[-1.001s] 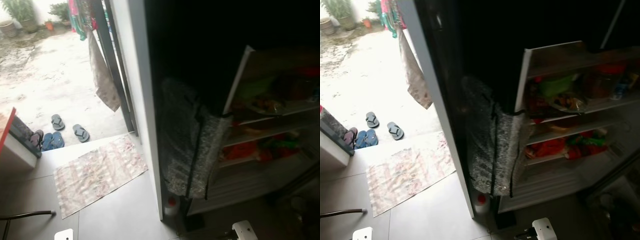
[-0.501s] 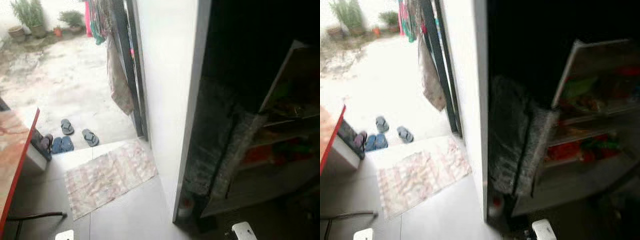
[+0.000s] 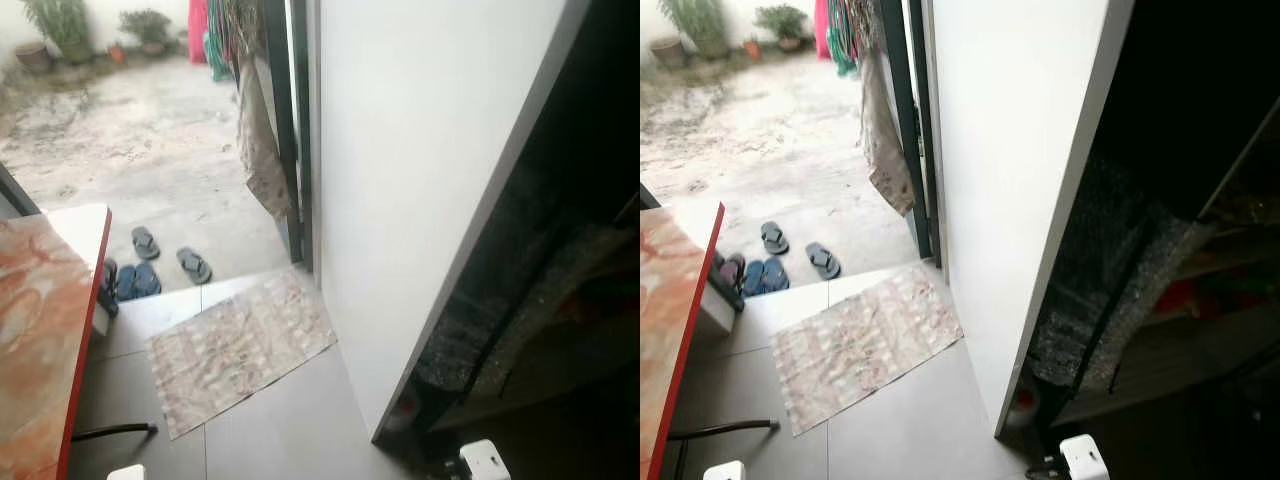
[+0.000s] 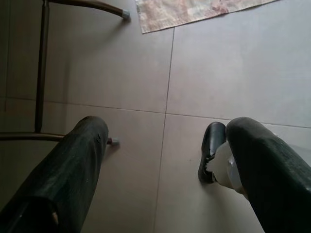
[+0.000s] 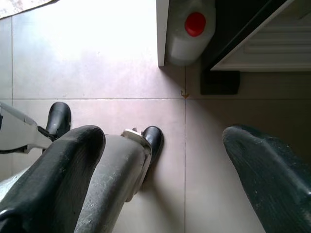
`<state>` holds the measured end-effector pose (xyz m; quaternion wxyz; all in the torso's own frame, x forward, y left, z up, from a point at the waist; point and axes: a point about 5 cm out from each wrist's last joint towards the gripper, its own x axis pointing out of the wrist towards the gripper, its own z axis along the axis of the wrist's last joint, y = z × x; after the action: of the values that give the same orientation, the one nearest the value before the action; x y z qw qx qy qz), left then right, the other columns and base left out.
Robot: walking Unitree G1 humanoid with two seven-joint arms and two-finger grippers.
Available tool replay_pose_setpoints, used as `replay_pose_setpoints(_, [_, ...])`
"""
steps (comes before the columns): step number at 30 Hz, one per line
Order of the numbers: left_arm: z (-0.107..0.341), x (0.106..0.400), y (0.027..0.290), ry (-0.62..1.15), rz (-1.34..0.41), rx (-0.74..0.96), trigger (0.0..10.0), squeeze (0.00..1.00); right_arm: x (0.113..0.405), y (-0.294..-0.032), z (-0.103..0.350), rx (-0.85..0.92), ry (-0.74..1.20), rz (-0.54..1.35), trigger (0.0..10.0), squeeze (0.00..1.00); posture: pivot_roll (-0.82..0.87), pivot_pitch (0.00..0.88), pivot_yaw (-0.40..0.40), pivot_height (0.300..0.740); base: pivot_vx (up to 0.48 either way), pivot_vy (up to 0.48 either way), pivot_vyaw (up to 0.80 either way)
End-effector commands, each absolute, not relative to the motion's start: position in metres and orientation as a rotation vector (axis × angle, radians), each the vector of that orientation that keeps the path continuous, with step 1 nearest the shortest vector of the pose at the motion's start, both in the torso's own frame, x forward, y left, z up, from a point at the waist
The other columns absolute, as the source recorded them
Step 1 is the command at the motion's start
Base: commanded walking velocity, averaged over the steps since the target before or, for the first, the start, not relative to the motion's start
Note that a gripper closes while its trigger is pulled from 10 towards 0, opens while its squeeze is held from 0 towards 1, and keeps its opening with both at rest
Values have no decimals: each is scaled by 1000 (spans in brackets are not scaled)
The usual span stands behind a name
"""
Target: Restocking fridge
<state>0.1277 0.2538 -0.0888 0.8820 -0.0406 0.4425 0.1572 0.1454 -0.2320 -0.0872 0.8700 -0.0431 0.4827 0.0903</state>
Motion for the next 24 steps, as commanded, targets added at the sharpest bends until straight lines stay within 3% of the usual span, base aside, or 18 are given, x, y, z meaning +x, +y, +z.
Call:
replay_pose_setpoints(1, [-91,125,251,940,308,-82,10000,0,139,-238,-89,-39,1017,107,10000,0,-31,56,56,740,0,0,0])
replay_pose_setpoints(11, [-91,125,251,947,300,-74,10000,0,136,-243,-89,60,979,-84,10000,0,-36,58,59,740,0,0,-83])
replay_pose_setpoints(24, [-92,123,250,965,290,-66,10000,0,136,-243,-90,71,986,-102,10000,0,-32,57,60,740,0,0,-702])
